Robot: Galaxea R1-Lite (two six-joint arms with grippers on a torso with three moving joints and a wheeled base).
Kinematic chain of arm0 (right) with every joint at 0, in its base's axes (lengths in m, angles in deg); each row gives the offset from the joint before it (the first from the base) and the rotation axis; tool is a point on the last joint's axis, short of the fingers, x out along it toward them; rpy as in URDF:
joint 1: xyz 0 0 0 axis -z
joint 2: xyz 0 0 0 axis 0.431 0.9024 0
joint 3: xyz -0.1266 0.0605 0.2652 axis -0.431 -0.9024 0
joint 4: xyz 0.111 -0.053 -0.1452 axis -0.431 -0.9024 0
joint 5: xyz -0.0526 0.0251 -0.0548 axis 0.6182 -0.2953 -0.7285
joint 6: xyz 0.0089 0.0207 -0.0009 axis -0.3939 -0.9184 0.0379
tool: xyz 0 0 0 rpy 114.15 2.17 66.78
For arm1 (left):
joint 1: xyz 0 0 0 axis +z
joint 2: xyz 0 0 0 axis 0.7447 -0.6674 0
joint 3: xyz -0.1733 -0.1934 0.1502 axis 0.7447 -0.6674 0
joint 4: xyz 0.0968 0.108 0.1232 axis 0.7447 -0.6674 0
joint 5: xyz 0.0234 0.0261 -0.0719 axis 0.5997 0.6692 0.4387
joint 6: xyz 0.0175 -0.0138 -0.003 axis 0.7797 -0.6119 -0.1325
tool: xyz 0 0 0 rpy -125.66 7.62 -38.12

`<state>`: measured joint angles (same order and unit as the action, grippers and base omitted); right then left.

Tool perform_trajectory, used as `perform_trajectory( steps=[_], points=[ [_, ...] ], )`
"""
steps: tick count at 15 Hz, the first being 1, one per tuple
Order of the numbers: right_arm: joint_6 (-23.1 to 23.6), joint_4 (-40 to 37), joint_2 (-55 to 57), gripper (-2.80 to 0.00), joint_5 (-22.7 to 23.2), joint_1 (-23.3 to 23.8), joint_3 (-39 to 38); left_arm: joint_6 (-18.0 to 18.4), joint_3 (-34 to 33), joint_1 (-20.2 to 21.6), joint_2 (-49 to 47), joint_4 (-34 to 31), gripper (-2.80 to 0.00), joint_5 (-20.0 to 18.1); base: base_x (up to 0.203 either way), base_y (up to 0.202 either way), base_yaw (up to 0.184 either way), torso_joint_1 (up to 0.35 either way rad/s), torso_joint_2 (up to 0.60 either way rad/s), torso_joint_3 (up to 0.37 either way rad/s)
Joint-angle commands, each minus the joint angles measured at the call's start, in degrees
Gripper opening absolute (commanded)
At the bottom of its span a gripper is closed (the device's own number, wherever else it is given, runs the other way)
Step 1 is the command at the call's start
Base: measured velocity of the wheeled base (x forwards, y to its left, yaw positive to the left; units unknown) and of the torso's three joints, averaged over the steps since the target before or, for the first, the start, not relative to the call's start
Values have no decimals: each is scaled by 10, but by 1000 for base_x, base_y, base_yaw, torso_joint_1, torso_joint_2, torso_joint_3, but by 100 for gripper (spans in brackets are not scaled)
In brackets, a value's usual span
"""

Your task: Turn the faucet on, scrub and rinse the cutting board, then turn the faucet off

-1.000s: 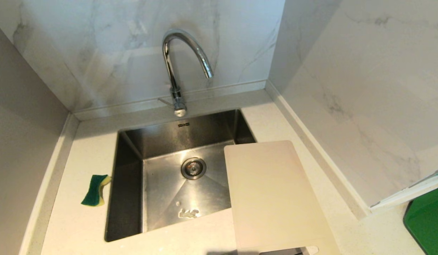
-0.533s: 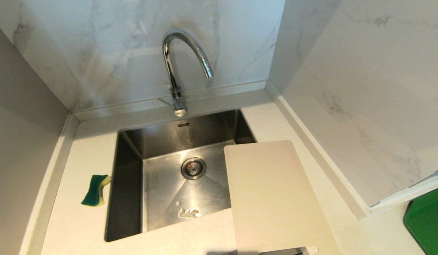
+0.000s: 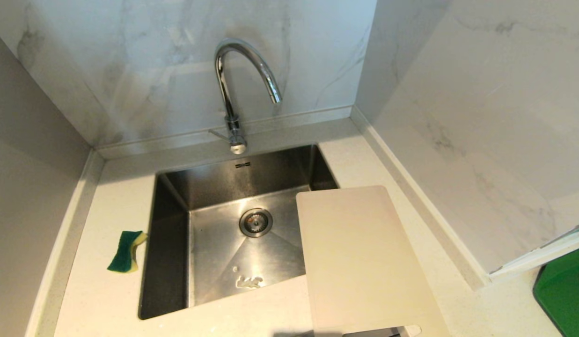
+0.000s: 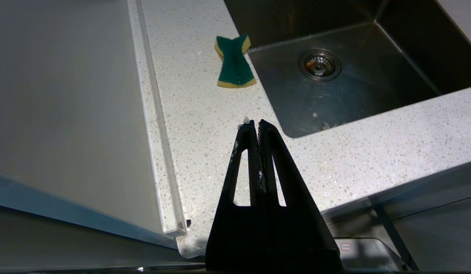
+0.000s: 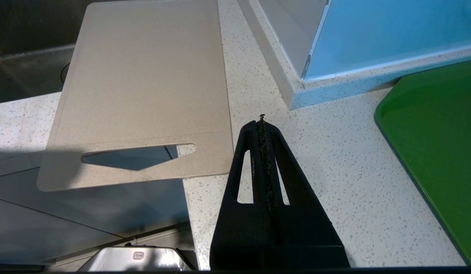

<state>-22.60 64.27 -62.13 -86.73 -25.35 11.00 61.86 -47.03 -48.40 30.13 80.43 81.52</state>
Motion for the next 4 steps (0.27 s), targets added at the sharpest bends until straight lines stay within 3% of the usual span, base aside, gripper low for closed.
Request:
perform_trajectory(
  steps=[1,4],
  points=[
    [0,-1,0,-280,0,0,1,0,-1,0,0,0,-280,0,0,0,0,0,0,0],
    [0,1,0,-280,0,0,0,0,-1,0,0,0,-280,0,0,0,0,0,0,0]
  ],
)
